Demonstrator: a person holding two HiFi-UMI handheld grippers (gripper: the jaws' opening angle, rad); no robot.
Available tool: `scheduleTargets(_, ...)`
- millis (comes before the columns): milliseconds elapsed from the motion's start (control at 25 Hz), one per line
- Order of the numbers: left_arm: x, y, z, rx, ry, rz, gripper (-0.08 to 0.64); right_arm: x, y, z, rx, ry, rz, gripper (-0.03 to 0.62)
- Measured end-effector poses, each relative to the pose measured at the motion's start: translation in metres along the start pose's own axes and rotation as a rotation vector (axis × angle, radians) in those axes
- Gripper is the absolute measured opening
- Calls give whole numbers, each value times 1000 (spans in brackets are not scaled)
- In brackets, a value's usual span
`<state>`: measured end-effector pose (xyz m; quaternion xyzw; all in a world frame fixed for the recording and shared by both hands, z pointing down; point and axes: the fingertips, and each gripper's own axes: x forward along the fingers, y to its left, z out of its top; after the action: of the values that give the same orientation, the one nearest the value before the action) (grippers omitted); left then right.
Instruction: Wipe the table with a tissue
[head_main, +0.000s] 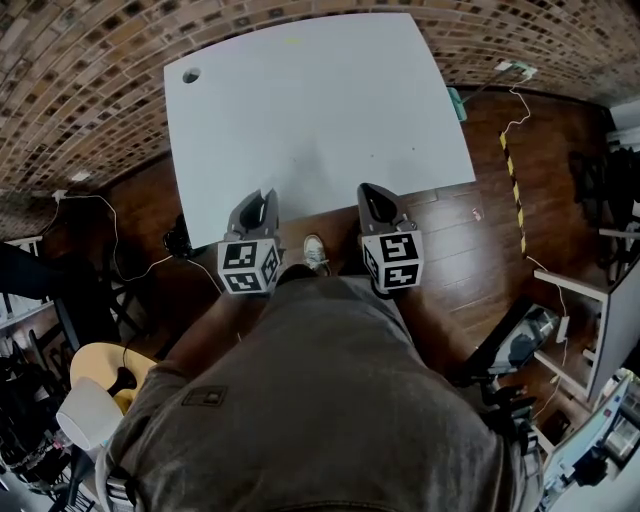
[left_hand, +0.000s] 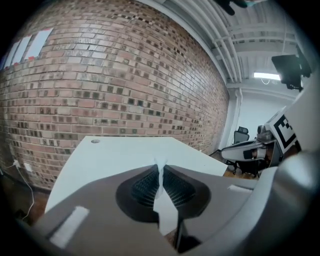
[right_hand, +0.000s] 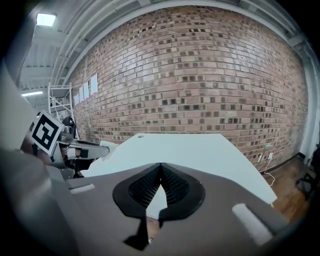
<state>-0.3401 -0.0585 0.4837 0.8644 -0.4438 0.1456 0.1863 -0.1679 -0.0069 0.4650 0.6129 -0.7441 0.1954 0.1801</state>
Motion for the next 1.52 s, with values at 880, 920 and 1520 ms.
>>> scheduleTargets(880,93,17,-52,-46,227,130,23,57,-53,-27,32,124,80,14)
scheduleTargets(920,98,18,-55,-47,235,134,23,58,-57,-29,34,129,79,14)
scheduleTargets(1520,127,18,-88,-67,377,156,23,61,-88,-39,76,162,57,14)
